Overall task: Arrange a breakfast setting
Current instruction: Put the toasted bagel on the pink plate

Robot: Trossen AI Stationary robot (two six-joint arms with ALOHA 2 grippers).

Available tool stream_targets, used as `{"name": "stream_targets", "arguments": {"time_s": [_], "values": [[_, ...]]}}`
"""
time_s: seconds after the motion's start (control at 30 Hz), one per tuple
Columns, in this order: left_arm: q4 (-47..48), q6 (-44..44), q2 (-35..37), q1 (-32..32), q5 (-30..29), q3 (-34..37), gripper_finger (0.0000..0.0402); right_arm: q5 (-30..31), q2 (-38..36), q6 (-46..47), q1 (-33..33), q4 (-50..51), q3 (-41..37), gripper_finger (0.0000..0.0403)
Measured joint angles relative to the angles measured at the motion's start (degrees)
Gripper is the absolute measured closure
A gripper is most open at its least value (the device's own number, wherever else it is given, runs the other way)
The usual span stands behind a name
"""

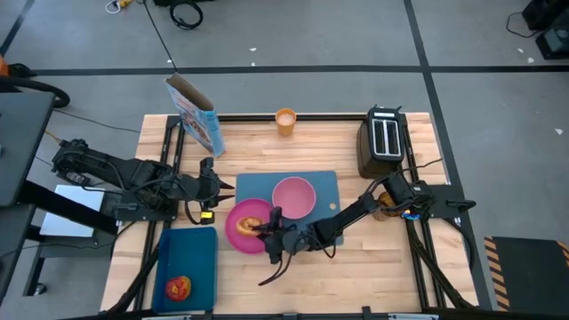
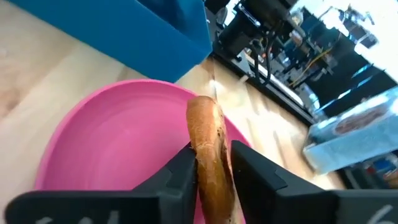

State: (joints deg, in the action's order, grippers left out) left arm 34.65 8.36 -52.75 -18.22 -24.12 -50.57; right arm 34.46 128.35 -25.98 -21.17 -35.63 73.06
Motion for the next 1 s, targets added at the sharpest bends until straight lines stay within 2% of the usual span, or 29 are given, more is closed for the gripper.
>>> {"name": "stream_targets", "arguments": {"time_s": [0.13,0.33,0.83,1.0], "values": [[-0.01,0.0,0.0,0.0,-0.02,0.0,0.0292,-0.61,0.0,6.87,-0.4,1.18,0.0,0.0283],[-0.04,0.0,0.0,-0.01,-0.02,0.0,0.0292,-2.94,-0.02,12.12,-0.61,3.23,-0.02,0.0269],[-0.08,-0.02,0.0,-0.02,-0.04,0.0,0.0292,-5.86,-0.68,13.92,-0.57,5.5,-0.02,0.0194],[-0.26,0.02,-0.02,0.0,-0.06,0.0,0.0292,-9.3,-1.99,18.13,0.68,11.36,0.13,0.0173]]}}
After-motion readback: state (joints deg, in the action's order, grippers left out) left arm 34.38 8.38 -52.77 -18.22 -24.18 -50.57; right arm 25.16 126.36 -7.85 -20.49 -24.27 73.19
